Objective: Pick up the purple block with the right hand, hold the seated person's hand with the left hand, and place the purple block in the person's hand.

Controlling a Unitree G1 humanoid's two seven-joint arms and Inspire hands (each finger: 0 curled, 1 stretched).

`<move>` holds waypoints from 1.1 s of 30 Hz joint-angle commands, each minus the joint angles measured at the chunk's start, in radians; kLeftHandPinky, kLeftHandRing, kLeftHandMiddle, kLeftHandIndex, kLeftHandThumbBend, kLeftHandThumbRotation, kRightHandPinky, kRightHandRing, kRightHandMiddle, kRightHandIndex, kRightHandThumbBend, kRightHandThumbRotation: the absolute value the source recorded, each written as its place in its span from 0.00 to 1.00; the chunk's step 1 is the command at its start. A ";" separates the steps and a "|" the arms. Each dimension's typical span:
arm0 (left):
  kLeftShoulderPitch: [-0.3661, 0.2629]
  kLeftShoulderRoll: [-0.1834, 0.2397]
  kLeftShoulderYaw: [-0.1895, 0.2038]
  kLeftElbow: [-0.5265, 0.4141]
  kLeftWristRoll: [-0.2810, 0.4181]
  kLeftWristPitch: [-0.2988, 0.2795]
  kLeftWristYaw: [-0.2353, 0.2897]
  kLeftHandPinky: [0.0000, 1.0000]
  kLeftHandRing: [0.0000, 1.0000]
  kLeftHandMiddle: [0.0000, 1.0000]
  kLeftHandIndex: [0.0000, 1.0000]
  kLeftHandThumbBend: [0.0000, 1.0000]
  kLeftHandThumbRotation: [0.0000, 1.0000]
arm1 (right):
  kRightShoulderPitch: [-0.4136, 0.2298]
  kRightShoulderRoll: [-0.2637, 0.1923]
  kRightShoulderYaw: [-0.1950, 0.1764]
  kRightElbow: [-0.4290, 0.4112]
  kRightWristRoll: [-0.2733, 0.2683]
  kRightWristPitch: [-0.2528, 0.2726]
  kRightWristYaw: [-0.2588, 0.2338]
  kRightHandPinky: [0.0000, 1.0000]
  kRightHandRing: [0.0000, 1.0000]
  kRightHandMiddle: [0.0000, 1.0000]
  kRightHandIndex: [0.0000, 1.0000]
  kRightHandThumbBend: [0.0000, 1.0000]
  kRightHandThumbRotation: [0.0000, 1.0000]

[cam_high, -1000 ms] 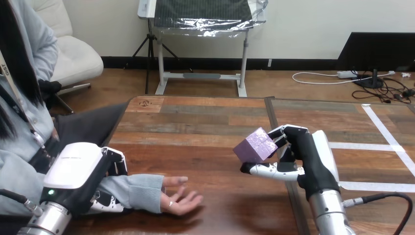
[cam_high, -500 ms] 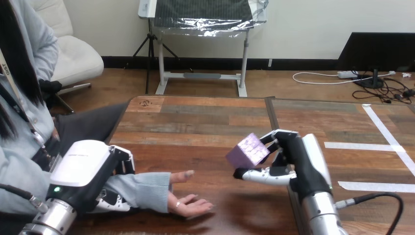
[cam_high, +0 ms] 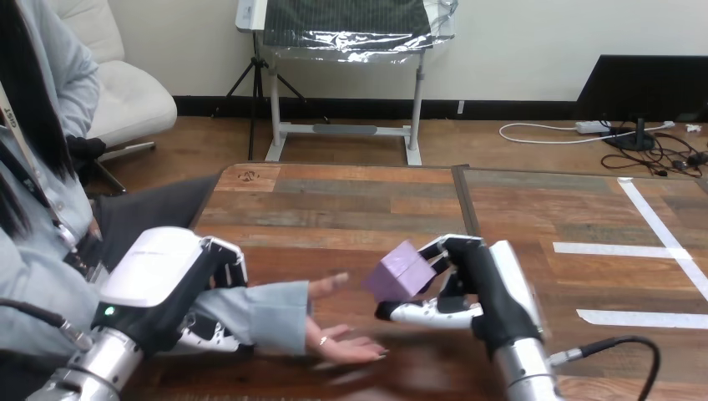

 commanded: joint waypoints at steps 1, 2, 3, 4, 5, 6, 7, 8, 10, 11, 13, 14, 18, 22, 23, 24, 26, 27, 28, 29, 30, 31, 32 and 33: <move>-0.091 -0.023 0.054 -0.170 -0.061 -0.028 0.003 0.23 0.24 0.28 0.29 0.83 0.07 | -0.040 0.022 0.008 -0.113 -0.014 0.006 -0.006 0.09 0.13 0.19 0.23 0.38 0.00; -0.091 -0.023 0.055 -0.175 -0.062 -0.028 0.002 0.23 0.24 0.28 0.29 0.83 0.07 | -0.038 0.024 0.010 -0.117 -0.017 0.010 -0.006 0.09 0.13 0.19 0.23 0.38 0.00; -0.093 -0.024 0.056 -0.182 -0.062 -0.031 0.004 0.23 0.24 0.28 0.29 0.83 0.07 | -0.035 0.028 0.012 -0.121 -0.019 0.010 -0.006 0.09 0.13 0.19 0.23 0.38 0.00; -0.094 -0.025 0.057 -0.187 -0.062 -0.033 0.005 0.23 0.24 0.28 0.29 0.83 0.07 | -0.033 0.030 0.014 -0.124 -0.021 0.010 -0.006 0.09 0.13 0.19 0.23 0.38 0.01; -0.095 -0.026 0.058 -0.190 -0.063 -0.034 0.005 0.23 0.24 0.28 0.29 0.83 0.07 | -0.032 0.032 0.014 -0.125 -0.021 0.010 -0.006 0.09 0.13 0.19 0.23 0.38 0.01; -0.095 -0.027 0.058 -0.192 -0.063 -0.034 0.004 0.23 0.24 0.28 0.29 0.83 0.07 | -0.031 0.033 0.014 -0.126 -0.022 0.010 -0.005 0.09 0.12 0.19 0.23 0.38 0.01; -0.095 -0.029 0.060 -0.199 -0.065 -0.031 0.001 0.23 0.24 0.29 0.29 0.83 0.07 | -0.029 0.035 0.015 -0.129 -0.023 0.009 -0.004 0.09 0.12 0.19 0.23 0.38 0.01; -0.094 -0.030 0.061 -0.204 -0.068 -0.029 -0.002 0.23 0.24 0.28 0.29 0.83 0.07 | -0.028 0.036 0.016 -0.131 -0.023 0.009 -0.004 0.09 0.12 0.19 0.23 0.38 0.01; -0.094 -0.032 0.062 -0.216 -0.070 -0.023 -0.008 0.23 0.24 0.28 0.29 0.83 0.07 | -0.026 0.038 0.019 -0.134 -0.024 0.009 -0.002 0.08 0.12 0.19 0.23 0.38 0.01; -0.094 -0.032 0.062 -0.222 -0.070 -0.020 -0.010 0.22 0.24 0.28 0.29 0.84 0.07 | -0.025 0.038 0.020 -0.135 -0.025 0.009 -0.002 0.08 0.12 0.19 0.23 0.38 0.02; -0.095 -0.033 0.063 -0.231 -0.068 -0.018 -0.011 0.22 0.24 0.28 0.29 0.84 0.07 | -0.023 0.041 0.022 -0.138 -0.022 0.008 0.002 0.08 0.12 0.19 0.23 0.38 0.02; -0.096 -0.033 0.063 -0.234 -0.067 -0.018 -0.011 0.22 0.24 0.28 0.29 0.84 0.07 | -0.022 0.042 0.023 -0.139 -0.020 0.007 0.005 0.08 0.12 0.19 0.23 0.38 0.02; -0.100 -0.038 0.066 -0.254 -0.062 -0.013 -0.014 0.22 0.23 0.28 0.29 0.84 0.07 | -0.020 0.046 0.027 -0.138 -0.022 0.000 0.007 0.08 0.12 0.19 0.23 0.38 0.03; -0.101 -0.042 0.069 -0.268 -0.058 -0.010 -0.019 0.21 0.23 0.27 0.29 0.84 0.07 | -0.019 0.048 0.029 -0.134 -0.022 -0.009 0.010 0.08 0.12 0.19 0.23 0.38 0.02; -0.101 -0.044 0.070 -0.273 -0.059 -0.009 -0.021 0.21 0.23 0.27 0.29 0.84 0.07 | -0.019 0.049 0.029 -0.132 -0.022 -0.012 0.012 0.08 0.12 0.18 0.23 0.38 0.02; -0.103 -0.047 0.071 -0.279 -0.061 -0.009 -0.024 0.21 0.23 0.27 0.28 0.84 0.07 | -0.018 0.051 0.031 -0.133 -0.022 -0.011 0.013 0.08 0.12 0.18 0.23 0.38 0.02; -0.104 -0.050 0.072 -0.285 -0.062 -0.008 -0.028 0.21 0.22 0.27 0.29 0.84 0.07 | -0.017 0.054 0.032 -0.135 -0.023 -0.008 0.015 0.08 0.12 0.18 0.23 0.38 0.02; -0.106 -0.052 0.073 -0.289 -0.064 -0.006 -0.031 0.21 0.22 0.27 0.29 0.84 0.07 | -0.017 0.056 0.034 -0.136 -0.025 -0.005 0.014 0.08 0.12 0.18 0.23 0.38 0.02; -0.107 -0.053 0.073 -0.293 -0.065 -0.004 -0.034 0.20 0.22 0.27 0.28 0.84 0.07 | -0.017 0.058 0.036 -0.137 -0.027 -0.003 0.014 0.08 0.12 0.18 0.23 0.38 0.01; -0.107 -0.054 0.074 -0.295 -0.065 -0.003 -0.037 0.20 0.22 0.27 0.28 0.84 0.07 | -0.017 0.059 0.036 -0.137 -0.028 -0.002 0.014 0.08 0.12 0.18 0.23 0.38 0.01; -0.109 -0.056 0.074 -0.301 -0.068 0.001 -0.043 0.20 0.22 0.27 0.28 0.84 0.08 | -0.017 0.061 0.038 -0.137 -0.029 -0.001 0.015 0.08 0.12 0.18 0.23 0.38 0.01; -0.109 -0.058 0.075 -0.305 -0.069 0.003 -0.048 0.20 0.22 0.27 0.28 0.84 0.08 | -0.017 0.062 0.039 -0.137 -0.029 -0.001 0.016 0.08 0.12 0.19 0.23 0.38 0.01; -0.109 -0.059 0.076 -0.308 -0.070 0.004 -0.051 0.20 0.22 0.26 0.28 0.84 0.08 | -0.018 0.063 0.039 -0.137 -0.029 -0.001 0.017 0.08 0.12 0.19 0.23 0.38 0.01; -0.111 -0.061 0.076 -0.312 -0.072 0.006 -0.055 0.20 0.22 0.26 0.28 0.84 0.08 | -0.019 0.065 0.041 -0.135 -0.032 0.000 0.015 0.09 0.12 0.19 0.23 0.38 0.01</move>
